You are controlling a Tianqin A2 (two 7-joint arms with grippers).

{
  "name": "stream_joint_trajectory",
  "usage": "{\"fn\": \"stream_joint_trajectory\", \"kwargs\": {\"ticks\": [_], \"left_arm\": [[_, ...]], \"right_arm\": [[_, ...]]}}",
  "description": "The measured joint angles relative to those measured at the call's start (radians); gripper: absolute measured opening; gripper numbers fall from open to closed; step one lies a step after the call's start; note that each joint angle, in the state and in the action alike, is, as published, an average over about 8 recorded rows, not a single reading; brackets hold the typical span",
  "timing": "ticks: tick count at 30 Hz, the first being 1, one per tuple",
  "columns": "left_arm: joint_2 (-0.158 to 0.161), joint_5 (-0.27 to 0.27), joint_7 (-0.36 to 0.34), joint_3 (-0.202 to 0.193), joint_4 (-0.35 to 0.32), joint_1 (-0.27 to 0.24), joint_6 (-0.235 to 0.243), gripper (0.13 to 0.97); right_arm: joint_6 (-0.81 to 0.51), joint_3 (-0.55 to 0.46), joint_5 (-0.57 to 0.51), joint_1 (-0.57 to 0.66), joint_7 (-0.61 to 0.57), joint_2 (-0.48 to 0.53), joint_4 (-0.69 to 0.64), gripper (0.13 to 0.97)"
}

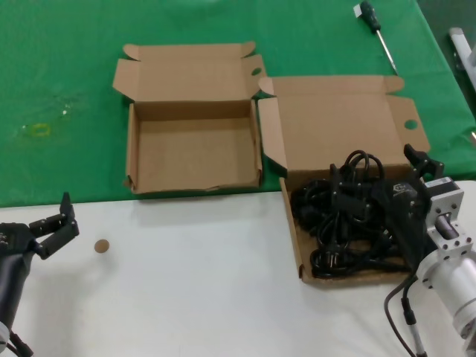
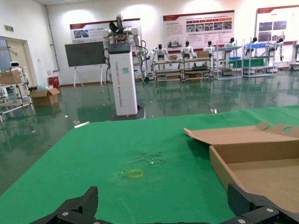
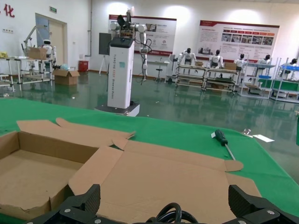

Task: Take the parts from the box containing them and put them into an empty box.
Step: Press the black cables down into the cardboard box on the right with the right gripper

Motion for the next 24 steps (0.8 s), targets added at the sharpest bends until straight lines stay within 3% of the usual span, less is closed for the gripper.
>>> {"fn": "stream_joint_trajectory", "kwargs": {"ticks": [13,24], "left_arm": [[0.000,0.000,0.000,0.000,0.000,0.000,0.000,0.963],[0.000,0.000,0.000,0.000,0.000,0.000,0.000,0.875]], "right_arm": [[0.000,0.000,0.000,0.000,0.000,0.000,0.000,0.966],[0.000,0.000,0.000,0.000,0.000,0.000,0.000,0.966]]}}
